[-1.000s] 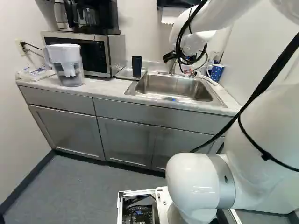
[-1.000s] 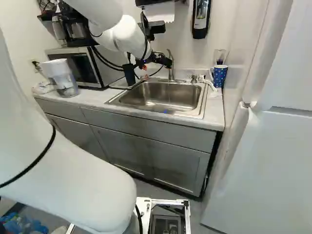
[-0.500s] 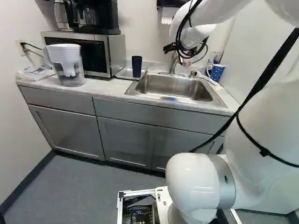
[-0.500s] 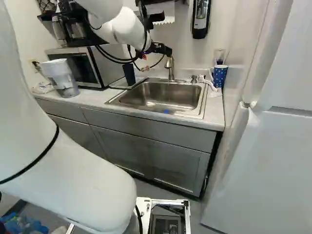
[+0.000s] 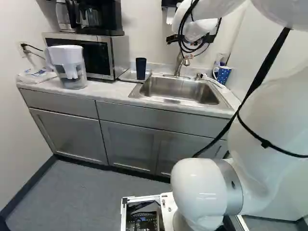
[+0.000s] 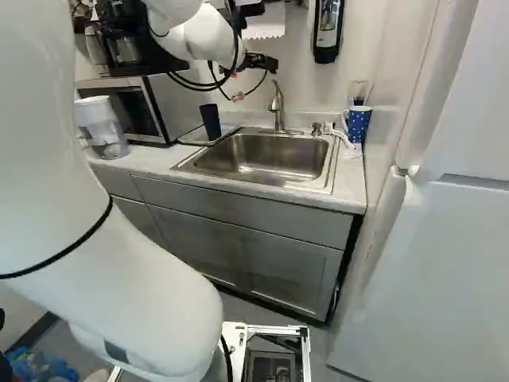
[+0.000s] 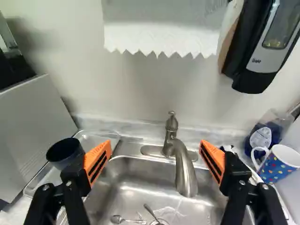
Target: Rinse the cup and place it in the tray
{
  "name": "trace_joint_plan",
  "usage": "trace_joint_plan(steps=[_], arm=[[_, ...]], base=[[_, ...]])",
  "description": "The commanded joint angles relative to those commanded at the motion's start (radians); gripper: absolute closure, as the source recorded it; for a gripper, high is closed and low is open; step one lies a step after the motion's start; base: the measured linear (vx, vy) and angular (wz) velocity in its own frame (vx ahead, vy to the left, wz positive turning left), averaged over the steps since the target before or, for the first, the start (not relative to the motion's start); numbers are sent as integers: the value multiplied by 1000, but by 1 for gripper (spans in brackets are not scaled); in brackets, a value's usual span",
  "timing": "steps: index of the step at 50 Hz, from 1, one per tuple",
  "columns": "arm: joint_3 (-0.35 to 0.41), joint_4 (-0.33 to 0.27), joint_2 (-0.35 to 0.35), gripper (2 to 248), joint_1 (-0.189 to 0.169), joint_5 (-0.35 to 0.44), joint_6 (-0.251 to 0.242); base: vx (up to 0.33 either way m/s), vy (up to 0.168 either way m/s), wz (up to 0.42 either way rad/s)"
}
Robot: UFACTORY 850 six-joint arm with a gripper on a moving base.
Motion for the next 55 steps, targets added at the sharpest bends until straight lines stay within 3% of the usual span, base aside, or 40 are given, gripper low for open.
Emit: trace_joint_plan(steps=[30,55], arm=[[-149,0,-119,3,40,48,0],[-263,0,-227,3,47,74,0]], base=[[0,0,0],[0,0,0]])
